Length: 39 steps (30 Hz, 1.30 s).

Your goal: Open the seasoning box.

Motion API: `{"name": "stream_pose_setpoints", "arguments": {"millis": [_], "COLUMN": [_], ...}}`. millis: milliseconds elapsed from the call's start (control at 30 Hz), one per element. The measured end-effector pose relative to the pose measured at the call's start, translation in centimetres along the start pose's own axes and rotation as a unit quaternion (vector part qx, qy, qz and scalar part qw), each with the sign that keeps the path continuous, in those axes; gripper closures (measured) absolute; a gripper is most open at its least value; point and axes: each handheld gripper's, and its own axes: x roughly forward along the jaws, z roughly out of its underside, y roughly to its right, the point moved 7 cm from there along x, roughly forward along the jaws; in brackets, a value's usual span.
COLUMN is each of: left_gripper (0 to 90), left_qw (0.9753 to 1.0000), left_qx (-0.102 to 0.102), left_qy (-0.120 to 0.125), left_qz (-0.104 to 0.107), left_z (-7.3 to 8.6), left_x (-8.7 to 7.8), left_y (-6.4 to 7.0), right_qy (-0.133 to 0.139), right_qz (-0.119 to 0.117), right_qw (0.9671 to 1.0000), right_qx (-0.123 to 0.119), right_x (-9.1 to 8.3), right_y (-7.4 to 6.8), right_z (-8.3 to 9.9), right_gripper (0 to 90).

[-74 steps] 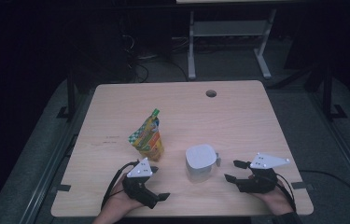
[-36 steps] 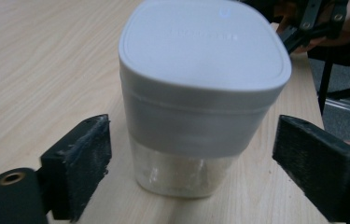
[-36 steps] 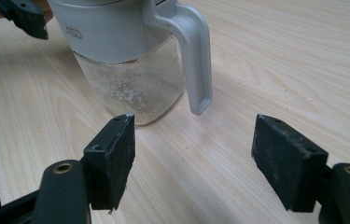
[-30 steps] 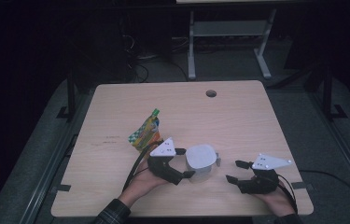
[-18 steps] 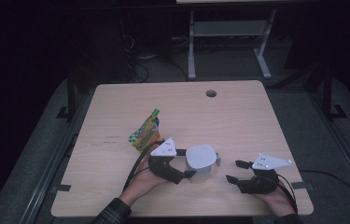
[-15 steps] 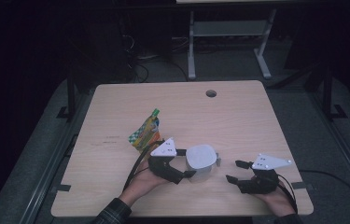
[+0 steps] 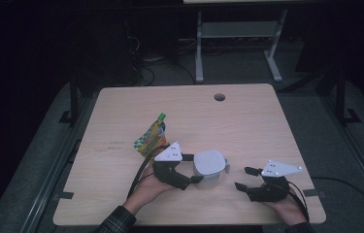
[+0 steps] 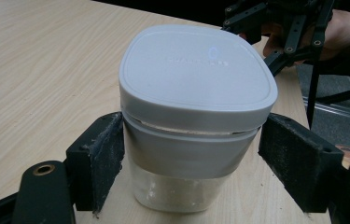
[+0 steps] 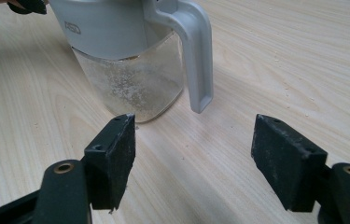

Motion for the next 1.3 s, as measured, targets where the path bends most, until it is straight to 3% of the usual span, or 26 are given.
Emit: {"name": "stream_pose_setpoints", "arguments": {"millis": [900, 1100, 1300], "left_gripper": [33.0, 34.4, 41.3], "left_qw": [0.9997, 0.9997, 0.9996], "left_qx": [-0.006, -0.001, 0.006], "left_qy": [0.025, 0.023, 0.027], "left_qz": [0.0, -0.002, 0.0], "left_z": [-1.2, -1.4, -1.8], "left_x": [-1.0, -1.1, -1.2], "left_y": [-0.1, 0.0, 0.1], "right_qy": [-0.001, -0.001, -0.001], "right_qz": [-0.002, -0.001, -0.001], "right_qw": [1.0, 1.0, 1.0], "right_qx": [0.0, 0.0, 0.0], "right_x": [0.1, 0.1, 0.1], "right_y": [0.0, 0.0, 0.0], "right_z": [0.0, 0.1, 0.1], "right_gripper": [30.2, 30.2, 30.2]}}
